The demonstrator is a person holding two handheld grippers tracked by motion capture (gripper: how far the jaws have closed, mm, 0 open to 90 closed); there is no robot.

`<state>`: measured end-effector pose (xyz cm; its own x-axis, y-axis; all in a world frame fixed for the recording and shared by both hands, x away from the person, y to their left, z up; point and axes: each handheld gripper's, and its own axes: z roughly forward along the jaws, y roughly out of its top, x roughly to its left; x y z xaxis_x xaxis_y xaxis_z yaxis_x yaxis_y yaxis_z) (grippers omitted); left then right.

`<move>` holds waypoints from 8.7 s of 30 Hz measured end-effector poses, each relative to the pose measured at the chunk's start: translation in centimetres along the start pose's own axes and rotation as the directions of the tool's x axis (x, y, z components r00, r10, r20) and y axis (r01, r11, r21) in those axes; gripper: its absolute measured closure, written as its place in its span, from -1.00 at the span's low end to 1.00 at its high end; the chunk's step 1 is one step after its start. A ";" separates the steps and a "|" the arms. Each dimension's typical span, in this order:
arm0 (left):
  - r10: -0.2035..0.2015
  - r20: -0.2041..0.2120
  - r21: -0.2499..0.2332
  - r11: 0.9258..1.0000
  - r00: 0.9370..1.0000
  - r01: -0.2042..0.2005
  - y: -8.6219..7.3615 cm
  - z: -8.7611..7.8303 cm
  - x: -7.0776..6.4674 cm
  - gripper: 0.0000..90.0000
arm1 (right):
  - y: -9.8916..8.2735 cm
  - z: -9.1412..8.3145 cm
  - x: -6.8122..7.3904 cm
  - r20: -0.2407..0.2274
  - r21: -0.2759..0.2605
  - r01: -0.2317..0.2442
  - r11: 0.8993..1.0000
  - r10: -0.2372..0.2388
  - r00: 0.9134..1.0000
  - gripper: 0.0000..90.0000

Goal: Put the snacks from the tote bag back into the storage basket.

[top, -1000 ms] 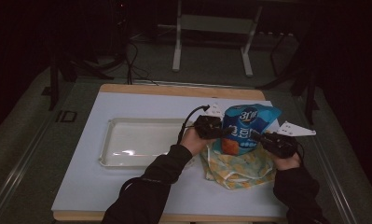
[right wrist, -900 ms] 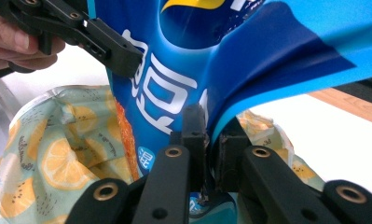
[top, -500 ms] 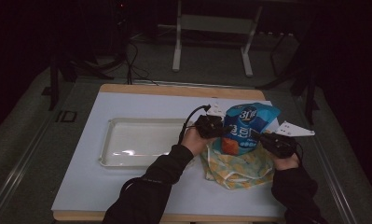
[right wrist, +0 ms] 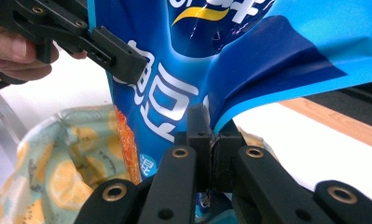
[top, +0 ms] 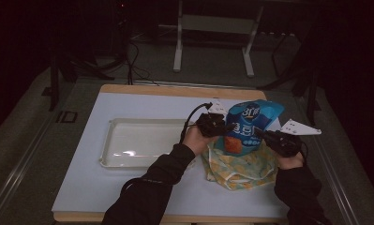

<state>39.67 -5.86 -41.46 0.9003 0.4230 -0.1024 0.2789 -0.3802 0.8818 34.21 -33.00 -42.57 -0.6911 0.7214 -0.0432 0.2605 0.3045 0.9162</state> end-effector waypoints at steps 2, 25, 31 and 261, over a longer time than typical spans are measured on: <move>-0.003 0.001 -0.003 1.000 1.000 0.003 0.3 -0.2 -0.1 0.93 | 0.4 -0.3 -0.1 -0.006 -0.013 -0.010 1.000 0.010 1.000 0.97; 0.022 -0.034 -0.029 0.999 0.999 -0.023 5.2 -3.5 0.1 0.95 | 5.5 -1.5 0.4 0.029 -0.063 0.037 0.997 -0.035 0.999 0.98; 0.016 -0.051 -0.040 0.999 0.999 -0.018 5.9 -4.5 0.4 0.95 | 6.9 -1.3 0.5 0.032 -0.074 0.050 0.996 -0.048 0.998 0.98; -0.220 -0.115 -0.143 0.969 0.969 0.203 -18.2 -20.8 -5.0 -0.77 | 0.2 4.4 10.4 -0.184 0.016 0.023 1.000 -0.020 0.983 -0.68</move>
<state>23.18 16.03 -47.40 0.7721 0.5883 -0.2403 0.4056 -0.1650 0.8990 30.05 -22.66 -44.59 -0.8082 0.5888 0.0123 0.2552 0.3313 0.9083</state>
